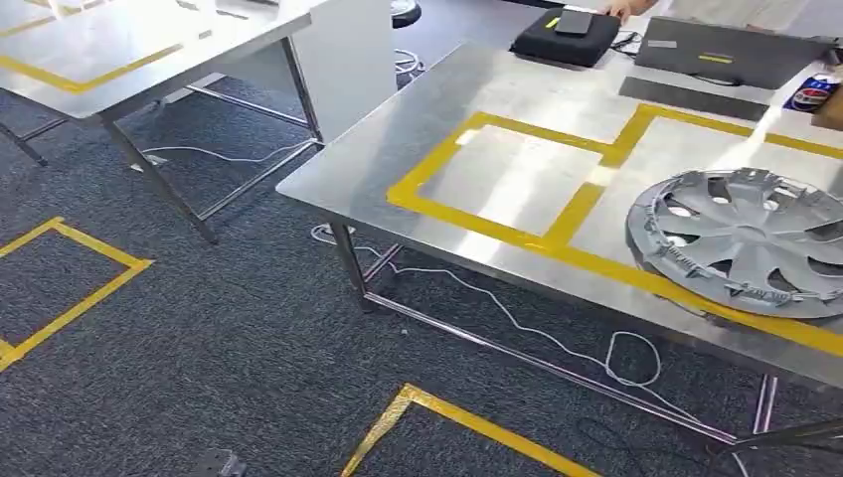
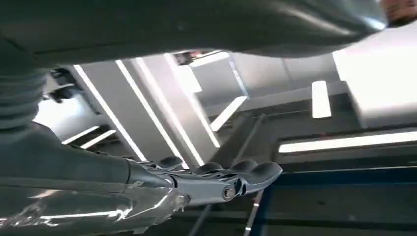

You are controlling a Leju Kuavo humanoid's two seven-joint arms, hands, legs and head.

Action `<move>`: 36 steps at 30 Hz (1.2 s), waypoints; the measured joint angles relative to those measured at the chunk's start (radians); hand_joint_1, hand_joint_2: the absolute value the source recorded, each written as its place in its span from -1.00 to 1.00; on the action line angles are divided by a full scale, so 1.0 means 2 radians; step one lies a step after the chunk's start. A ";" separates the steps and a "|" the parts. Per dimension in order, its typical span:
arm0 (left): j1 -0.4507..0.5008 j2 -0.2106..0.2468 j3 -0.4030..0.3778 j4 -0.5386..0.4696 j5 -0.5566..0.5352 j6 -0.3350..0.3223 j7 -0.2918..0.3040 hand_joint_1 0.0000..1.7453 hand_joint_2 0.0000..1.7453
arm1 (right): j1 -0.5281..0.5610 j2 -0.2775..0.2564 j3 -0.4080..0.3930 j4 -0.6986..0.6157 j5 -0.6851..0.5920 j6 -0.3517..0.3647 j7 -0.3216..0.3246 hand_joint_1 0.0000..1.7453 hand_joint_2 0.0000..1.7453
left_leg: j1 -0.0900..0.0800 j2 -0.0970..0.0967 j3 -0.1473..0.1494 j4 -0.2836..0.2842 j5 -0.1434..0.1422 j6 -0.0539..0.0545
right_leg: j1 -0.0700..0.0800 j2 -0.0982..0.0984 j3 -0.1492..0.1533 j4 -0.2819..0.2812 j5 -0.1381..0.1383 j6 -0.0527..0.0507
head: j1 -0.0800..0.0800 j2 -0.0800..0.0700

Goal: Take the parts from the cabinet and place them on the table.

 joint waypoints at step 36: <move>0.000 -0.005 0.014 0.000 -0.004 -0.047 -0.060 -1.00 -1.00 | -0.125 0.192 -0.220 0.712 0.103 0.217 0.324 -1.00 -1.00 | 0.004 0.001 0.003 0.000 0.000 -0.004 | 0.004 0.001 0.002 0.000 -0.001 -0.004 | 0.001 0.000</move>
